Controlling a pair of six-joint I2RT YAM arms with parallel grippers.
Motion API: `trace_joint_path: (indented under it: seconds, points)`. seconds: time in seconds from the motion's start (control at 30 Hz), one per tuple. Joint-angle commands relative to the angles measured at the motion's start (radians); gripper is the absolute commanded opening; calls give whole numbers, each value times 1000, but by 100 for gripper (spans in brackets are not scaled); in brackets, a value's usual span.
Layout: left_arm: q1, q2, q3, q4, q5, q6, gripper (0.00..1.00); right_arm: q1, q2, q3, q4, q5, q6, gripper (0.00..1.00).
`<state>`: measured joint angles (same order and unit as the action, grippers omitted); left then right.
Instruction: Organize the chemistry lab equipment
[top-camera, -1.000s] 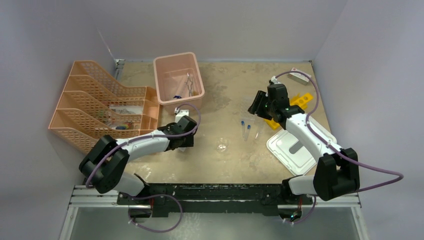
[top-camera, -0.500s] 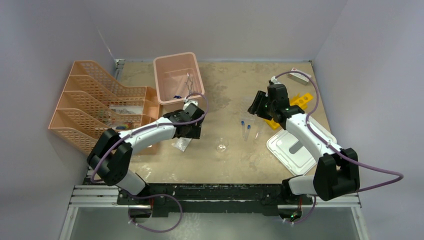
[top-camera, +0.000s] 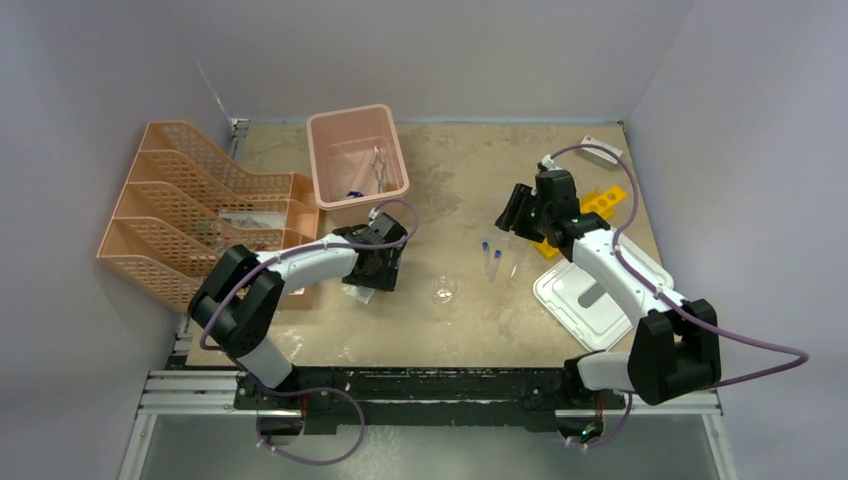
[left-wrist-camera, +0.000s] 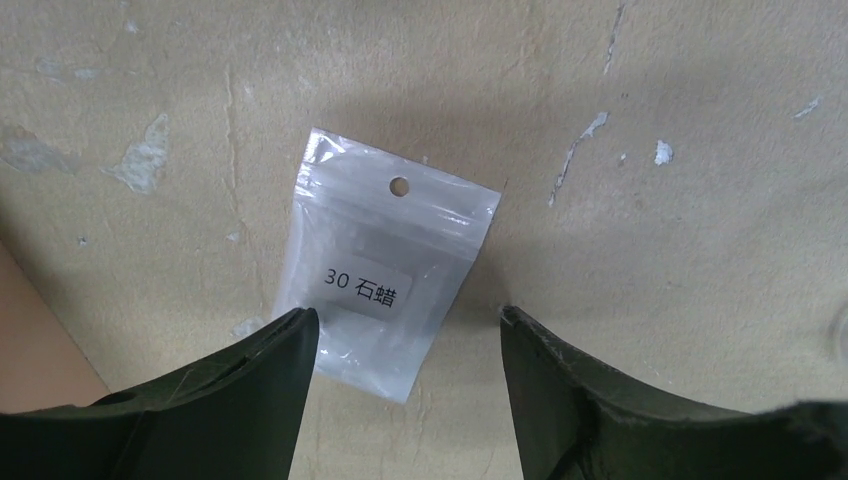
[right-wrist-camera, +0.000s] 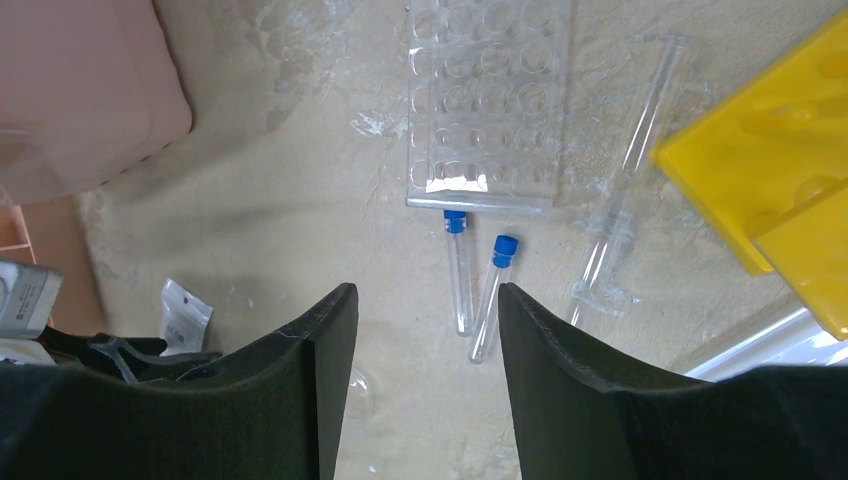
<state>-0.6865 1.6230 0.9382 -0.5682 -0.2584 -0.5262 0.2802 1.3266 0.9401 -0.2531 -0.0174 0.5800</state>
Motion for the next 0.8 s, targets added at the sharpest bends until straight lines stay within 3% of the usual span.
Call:
trace_joint_path:
  seconds: [0.0,0.13,0.23,0.4,0.77]
  points:
    - [25,7,-35,48,47,11,66,-5,-42,-5,-3,5,-14,56]
    - [40,5,-66,66,48,-8,66,-5,-49,-10,-5,8,-12,56]
    - [41,14,-64,65,51,-18,59,-5,-49,-10,-5,11,-12,56]
    - [41,12,-76,69,27,-41,38,-5,-49,-8,-5,14,-10,56]
    - [41,0,-28,24,2,-28,1,-5,-46,-5,-6,14,-12,56]
